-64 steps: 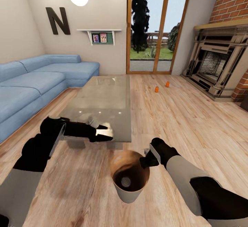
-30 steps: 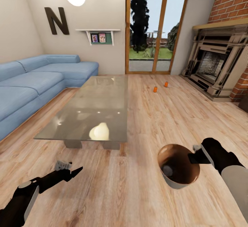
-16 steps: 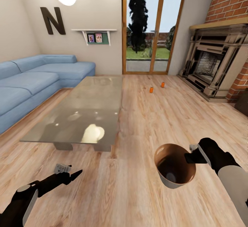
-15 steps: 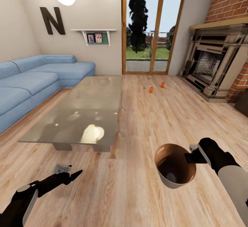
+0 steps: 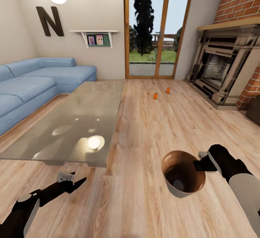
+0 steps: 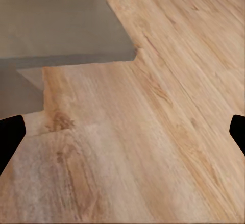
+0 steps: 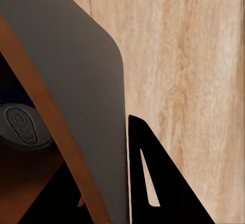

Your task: Put the three can of soda from the living room inside the tash can in the kitchen.

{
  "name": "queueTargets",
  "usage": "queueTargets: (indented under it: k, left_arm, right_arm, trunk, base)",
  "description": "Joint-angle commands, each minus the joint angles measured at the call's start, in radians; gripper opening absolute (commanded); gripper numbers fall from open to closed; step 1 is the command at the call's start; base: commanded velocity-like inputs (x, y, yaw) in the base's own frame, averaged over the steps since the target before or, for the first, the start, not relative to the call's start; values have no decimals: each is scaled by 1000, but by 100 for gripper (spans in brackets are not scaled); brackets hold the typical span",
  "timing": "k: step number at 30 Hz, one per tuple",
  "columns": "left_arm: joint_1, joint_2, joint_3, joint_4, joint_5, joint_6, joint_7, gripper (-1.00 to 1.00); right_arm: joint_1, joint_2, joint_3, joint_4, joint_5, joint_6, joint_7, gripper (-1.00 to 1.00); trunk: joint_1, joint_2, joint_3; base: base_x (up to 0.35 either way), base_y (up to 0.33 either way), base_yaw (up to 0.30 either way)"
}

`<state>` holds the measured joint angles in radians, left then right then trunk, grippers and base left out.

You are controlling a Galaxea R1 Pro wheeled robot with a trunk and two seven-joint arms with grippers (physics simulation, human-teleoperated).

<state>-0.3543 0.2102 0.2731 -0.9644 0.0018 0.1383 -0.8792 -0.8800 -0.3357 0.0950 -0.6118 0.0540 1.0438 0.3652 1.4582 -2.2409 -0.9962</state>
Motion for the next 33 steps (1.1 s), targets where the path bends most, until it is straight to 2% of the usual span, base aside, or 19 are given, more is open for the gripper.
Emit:
queueTargets:
  k: [1,12,18,24,33]
  left_arm:
    - [0,0,0,0,0,-5,1,100]
    - [0,-1,-1,1,-3,-23,10,100]
    - [0,-4,-1,1,-2,-24,11,100]
    - [0,-7,-2,0,-3,-23,11,100]
    - [0,-8,-2,0,-1,-23,9,100]
  right_arm:
    - [0,1,-1,0,-25,3,3,-100]
    - [0,4,0,0,-26,3,2,-100]
    - [0,6,1,0,-26,3,0,-100]
    - [0,6,0,0,-25,3,0,-100]
    - [0,7,2,0,-25,3,-1,-100]
  trunk:
    - [0,0,0]
    - [0,0,0]
    - [0,0,0]
    - [0,0,0]
    - [0,0,0]
  base:
    - [266,-218,0]
    - [244,-236,0]
    - [117,-283,0]
    - [-160,-173,0]
    - [-304,-26,0]
